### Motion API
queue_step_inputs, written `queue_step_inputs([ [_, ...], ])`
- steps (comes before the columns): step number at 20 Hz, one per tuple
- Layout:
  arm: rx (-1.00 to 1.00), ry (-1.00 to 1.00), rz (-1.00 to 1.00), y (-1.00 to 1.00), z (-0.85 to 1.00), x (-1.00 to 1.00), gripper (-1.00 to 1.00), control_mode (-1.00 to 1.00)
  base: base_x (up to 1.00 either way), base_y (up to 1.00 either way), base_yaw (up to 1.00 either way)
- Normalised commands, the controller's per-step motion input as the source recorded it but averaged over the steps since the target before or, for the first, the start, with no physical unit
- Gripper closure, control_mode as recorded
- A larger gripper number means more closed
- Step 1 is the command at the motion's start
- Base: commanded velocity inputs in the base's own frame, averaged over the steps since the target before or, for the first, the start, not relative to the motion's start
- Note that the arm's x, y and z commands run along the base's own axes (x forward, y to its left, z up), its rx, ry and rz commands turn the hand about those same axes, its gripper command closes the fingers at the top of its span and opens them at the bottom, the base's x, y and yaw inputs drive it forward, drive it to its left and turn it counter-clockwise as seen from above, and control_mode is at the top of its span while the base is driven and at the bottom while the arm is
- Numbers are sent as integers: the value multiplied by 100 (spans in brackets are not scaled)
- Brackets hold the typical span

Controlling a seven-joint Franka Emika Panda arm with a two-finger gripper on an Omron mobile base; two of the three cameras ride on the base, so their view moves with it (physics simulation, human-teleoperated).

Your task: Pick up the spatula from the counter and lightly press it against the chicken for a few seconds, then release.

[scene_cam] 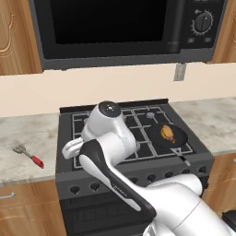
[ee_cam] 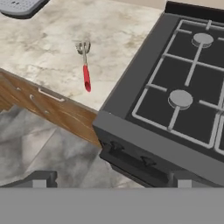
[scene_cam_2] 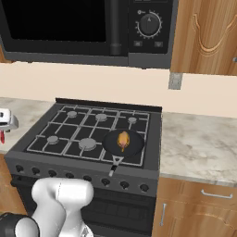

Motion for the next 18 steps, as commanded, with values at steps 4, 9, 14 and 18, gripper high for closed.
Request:
queue_step_inputs([
  [4, -4, 0, 0, 23, -16, 8, -100, -100, 0, 0, 0],
  [9, 4, 1, 3, 19, -14, 17, -100, -100, 0, 0, 0],
  [14, 4, 1, 9, 26, -15, 22, -100, -100, 0, 0, 0],
  [18, -4, 0, 1, 22, -15, 15, -100, -100, 0, 0, 0],
])
